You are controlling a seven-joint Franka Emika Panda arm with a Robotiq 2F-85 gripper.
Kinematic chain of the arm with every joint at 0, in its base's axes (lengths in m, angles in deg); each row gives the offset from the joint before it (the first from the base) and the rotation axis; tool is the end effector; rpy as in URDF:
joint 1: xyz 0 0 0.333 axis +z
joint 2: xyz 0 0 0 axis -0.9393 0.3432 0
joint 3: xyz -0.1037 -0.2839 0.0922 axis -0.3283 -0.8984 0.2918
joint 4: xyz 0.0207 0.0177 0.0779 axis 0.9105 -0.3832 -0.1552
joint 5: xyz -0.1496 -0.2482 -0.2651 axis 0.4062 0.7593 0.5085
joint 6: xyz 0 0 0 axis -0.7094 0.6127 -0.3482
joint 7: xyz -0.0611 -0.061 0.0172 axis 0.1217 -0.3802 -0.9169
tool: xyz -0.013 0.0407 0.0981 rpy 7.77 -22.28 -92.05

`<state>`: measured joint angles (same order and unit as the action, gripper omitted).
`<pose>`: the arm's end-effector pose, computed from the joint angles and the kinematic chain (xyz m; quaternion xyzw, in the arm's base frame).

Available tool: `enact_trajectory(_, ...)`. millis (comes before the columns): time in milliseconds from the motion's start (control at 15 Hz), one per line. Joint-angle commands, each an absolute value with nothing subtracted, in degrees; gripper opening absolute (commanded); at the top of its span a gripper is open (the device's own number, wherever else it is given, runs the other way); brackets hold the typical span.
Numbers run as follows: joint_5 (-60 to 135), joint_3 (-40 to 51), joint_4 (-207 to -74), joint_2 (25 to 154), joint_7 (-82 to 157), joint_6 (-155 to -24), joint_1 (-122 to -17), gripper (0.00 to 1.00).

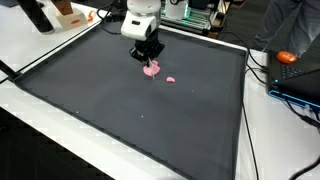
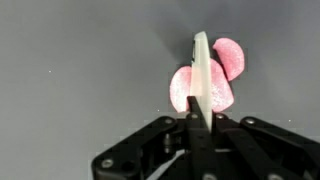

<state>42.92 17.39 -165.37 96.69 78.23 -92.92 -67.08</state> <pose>0.5816 0.1095 0.2346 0.8959 0.4433 -0.0253 0.0162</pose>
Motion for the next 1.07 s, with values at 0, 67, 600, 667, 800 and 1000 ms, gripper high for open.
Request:
enact_trajectory(0, 43.8, 18.1, -162.3, 100.5, 78.0, -95.4, -66.5, 0.01)
enact_trajectory(67, 44.0, 18.1, -161.8, 100.8, 77.9, -95.1, -66.3, 0.01)
enact_trajectory(600, 43.9, 18.6, -159.3, 102.6, 78.9, -91.2, -66.4, 0.01)
enact_trajectory(667, 43.9, 18.4, -159.7, 102.3, 78.8, -90.4, -66.5, 0.01)
enact_trajectory(800, 43.3, 18.5, -160.4, 101.8, 79.0, -89.0, -67.0, 0.01)
enact_trajectory(1000, 43.6, 18.0, -161.7, 101.0, 78.6, -88.8, -67.3, 0.01)
